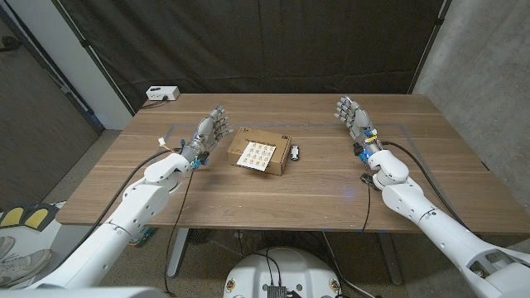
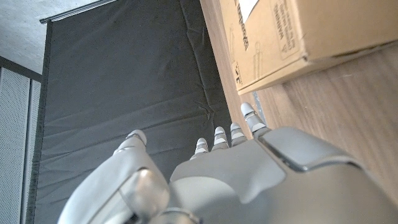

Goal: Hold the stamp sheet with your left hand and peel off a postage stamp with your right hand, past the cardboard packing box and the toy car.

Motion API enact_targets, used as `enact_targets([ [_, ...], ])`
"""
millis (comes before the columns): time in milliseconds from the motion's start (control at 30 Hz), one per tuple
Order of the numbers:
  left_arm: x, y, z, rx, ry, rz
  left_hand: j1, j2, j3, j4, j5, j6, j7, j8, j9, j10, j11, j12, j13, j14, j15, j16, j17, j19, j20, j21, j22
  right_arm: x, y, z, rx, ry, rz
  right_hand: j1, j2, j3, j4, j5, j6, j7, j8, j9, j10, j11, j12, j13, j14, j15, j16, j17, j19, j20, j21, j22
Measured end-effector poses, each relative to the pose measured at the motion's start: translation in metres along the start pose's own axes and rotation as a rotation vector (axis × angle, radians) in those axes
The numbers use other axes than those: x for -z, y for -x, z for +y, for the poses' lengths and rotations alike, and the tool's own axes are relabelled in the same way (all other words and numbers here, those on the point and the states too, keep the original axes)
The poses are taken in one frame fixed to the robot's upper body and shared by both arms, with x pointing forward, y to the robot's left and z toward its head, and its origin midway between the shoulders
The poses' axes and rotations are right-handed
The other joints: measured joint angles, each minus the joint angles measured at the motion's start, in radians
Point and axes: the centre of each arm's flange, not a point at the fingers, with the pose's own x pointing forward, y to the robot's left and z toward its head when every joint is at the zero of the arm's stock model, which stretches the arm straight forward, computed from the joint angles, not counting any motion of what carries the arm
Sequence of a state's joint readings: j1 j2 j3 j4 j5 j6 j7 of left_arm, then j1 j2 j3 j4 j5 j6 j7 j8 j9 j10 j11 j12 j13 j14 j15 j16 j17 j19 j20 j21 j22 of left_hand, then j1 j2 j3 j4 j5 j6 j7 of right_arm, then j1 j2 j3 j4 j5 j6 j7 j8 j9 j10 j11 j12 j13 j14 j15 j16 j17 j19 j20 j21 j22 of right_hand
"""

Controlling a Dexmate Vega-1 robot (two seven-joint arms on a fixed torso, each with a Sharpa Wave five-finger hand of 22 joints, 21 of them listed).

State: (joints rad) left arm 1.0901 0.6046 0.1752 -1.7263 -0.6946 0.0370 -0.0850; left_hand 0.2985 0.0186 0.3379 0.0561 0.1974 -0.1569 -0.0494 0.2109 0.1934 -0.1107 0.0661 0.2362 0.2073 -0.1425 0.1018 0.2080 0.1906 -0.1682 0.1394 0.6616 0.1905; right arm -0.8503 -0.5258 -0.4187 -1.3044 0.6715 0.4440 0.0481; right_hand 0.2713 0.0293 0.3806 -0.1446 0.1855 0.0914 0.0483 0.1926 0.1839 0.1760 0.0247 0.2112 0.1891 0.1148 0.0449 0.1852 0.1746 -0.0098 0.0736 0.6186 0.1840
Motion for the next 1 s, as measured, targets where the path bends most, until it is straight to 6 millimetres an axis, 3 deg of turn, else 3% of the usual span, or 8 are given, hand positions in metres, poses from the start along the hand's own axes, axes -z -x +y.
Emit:
enact_targets([
  [467,-0.005,0.042,-0.006,-0.039,0.001,0.080,0.042,0.016,0.017,-0.025,0.000,0.009,0.020,0.004,0.005,-0.009,0.009,0.000,0.000,-0.009,0.009,0.000,0.003,-0.005,0.005,-0.016,0.003,0.000,0.006,0.001,-0.009,-0.007,-0.010,0.000,0.000,0.000,0.000,0.000,0.005,-0.005,0.000,0.000,0.009,0.002,0.008,0.000,0.000,0.000,0.000,0.000,0.004,0.003,0.000,0.000],
  [1000,-0.008,0.079,-0.012,-0.081,0.088,0.203,0.064,0.030,0.028,-0.036,-0.005,0.003,0.046,0.004,0.009,-0.004,0.025,0.000,0.005,-0.015,0.025,0.000,0.007,-0.005,0.005,-0.023,0.008,-0.004,0.018,0.002,-0.008,-0.007,-0.024,0.000,0.000,0.000,0.000,0.000,0.005,-0.005,0.000,0.000,0.015,0.007,0.008,0.000,0.006,0.005,0.000,0.000,0.004,0.003,-0.005,0.000],
])
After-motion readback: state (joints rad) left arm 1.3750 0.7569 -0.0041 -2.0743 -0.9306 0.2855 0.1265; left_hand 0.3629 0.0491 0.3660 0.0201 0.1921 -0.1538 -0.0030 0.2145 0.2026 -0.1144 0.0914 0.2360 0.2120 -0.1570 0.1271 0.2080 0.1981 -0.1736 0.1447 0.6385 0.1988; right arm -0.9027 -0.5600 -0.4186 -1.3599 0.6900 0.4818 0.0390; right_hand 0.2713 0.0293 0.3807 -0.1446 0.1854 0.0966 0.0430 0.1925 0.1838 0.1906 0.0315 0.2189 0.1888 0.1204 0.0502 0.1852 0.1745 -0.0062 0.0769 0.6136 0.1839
